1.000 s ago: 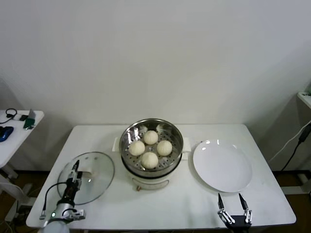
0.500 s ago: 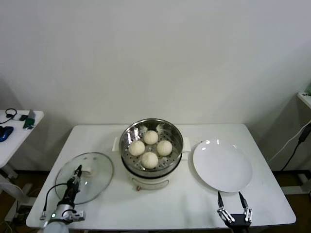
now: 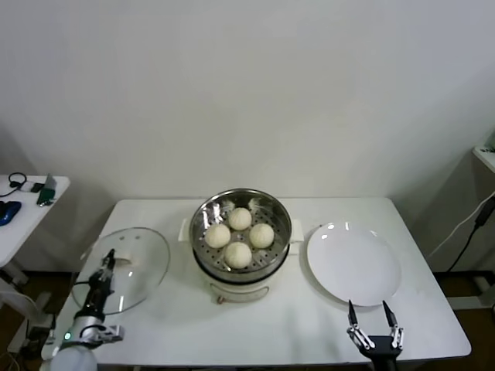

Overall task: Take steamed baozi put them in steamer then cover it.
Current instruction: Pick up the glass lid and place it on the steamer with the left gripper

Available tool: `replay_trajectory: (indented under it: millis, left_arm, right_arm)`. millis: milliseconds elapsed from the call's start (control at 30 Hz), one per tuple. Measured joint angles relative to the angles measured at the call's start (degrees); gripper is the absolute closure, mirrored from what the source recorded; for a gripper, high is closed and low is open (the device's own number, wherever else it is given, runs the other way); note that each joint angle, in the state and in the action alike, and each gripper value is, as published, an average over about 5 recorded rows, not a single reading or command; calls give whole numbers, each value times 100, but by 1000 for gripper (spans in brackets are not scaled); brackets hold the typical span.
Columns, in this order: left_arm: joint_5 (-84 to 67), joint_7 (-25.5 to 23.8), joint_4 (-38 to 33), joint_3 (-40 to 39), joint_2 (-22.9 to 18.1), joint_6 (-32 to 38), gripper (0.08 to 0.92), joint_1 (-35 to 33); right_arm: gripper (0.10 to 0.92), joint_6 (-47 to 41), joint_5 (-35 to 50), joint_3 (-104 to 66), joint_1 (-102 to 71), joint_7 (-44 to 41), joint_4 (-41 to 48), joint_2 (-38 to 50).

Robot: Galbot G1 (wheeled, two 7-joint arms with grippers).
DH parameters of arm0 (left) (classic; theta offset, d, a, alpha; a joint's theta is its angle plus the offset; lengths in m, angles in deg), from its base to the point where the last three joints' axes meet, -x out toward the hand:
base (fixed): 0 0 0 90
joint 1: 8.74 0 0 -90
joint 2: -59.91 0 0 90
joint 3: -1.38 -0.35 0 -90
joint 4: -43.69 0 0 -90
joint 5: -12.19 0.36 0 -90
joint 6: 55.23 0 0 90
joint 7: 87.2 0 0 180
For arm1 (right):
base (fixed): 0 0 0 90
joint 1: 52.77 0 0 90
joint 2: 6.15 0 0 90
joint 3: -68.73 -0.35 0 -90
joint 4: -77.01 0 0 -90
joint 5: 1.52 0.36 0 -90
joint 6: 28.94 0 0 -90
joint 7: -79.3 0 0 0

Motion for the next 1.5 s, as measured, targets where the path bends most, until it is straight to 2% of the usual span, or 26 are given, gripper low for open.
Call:
replay_trajectory:
  millis: [333,633,867,1067,1500]
  left_arm:
    - [-961,-921,-1738,-226,840,-1695,867,-169]
    - [-844,-1571,-2723,-1316,999,-3211,867,381]
    - [-276,-2056,-3044,-2457,840,-3992,867,985]
    - [352,-2425,-3088,-3341,518,-4360,867,1356]
    - [1218,-2690,-2469,-4576,-311,-4639,867,2072]
  right_arm:
    - [203,6,-392,1,82,159,-70,-65]
    - [203,23,-649,54,154,176,-96,-114]
    - [203,97,-736,50,244,198,7,-120]
    - [203,159,-787,62,327,216,127,-139]
    - [203,280,-790,12,338,234,302,-130]
